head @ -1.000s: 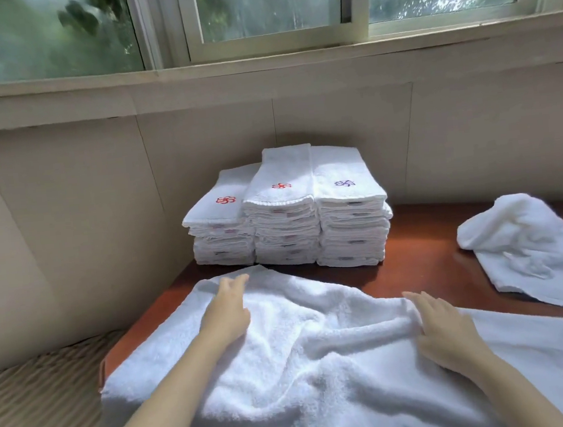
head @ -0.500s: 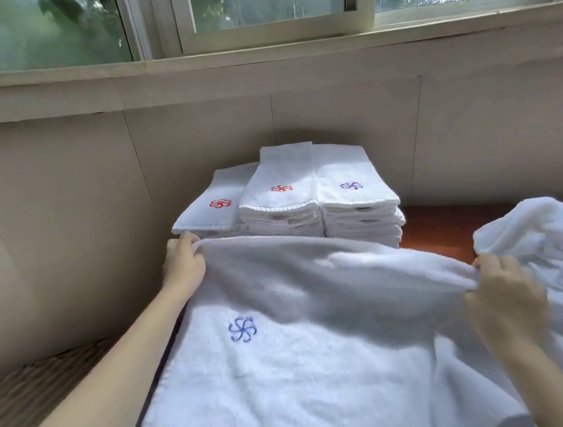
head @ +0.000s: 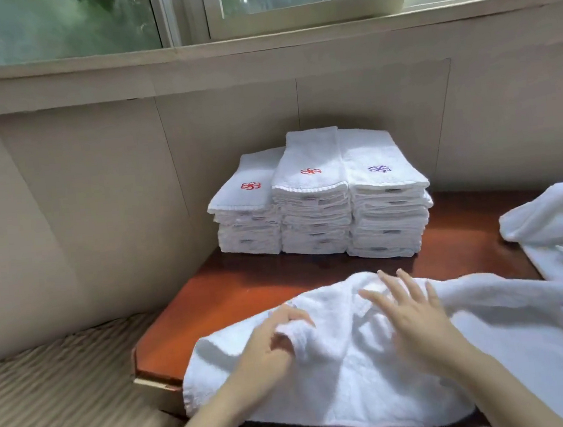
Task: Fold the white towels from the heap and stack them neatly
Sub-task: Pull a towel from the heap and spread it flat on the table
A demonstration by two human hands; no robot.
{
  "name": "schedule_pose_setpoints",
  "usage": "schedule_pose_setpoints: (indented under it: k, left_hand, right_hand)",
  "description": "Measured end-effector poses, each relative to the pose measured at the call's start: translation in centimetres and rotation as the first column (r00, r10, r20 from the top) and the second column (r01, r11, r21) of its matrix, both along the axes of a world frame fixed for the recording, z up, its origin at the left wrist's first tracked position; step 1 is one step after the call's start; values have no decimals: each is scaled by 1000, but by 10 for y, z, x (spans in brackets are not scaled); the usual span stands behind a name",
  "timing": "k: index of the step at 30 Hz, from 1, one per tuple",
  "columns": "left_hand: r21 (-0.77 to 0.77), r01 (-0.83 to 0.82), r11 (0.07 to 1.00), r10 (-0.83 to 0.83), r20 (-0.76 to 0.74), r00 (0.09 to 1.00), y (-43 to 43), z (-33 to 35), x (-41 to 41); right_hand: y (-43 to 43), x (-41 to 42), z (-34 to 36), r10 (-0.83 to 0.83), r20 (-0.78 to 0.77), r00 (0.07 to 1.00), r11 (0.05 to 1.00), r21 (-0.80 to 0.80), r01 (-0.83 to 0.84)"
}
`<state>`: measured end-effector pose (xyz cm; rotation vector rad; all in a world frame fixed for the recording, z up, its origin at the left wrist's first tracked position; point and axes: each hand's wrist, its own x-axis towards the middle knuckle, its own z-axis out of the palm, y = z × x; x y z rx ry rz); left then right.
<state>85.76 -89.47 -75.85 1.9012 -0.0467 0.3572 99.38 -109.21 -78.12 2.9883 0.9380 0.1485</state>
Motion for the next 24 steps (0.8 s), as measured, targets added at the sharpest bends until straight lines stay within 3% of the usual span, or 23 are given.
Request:
schedule_pose_setpoints:
  k: [4, 10, 14, 17, 19, 24]
  left_hand:
    - [90, 184, 979, -172, -123, 977, -30, -16, -3]
    - [24, 165, 986, -157, -199, 967, -37, -30, 5]
    - [19, 165, 986, -156, -239, 958, -32, -31, 5]
    - [77, 137, 988, -108, -307, 946, -28, -29, 4]
    - [217, 73, 973, 16, -382, 924, -26, -26, 7]
    - [429, 19, 903, 203, -466, 861, -16, -15, 23]
  right_hand:
    - [11, -11, -15, 6, 51, 999, 998, 63, -9]
    - [1, -6, -19, -90, 70, 993, 984, 158, 78]
    - [5, -6, -18, -159, 202, 966, 947, 308, 92]
    - [-5, 8, -13, -263, 2, 965, 948, 186, 258]
    - [-13, 17, -9, -299, -117, 947, 932, 177, 316]
    - [-17, 19, -2, -281, -123, 952, 926, 228, 303]
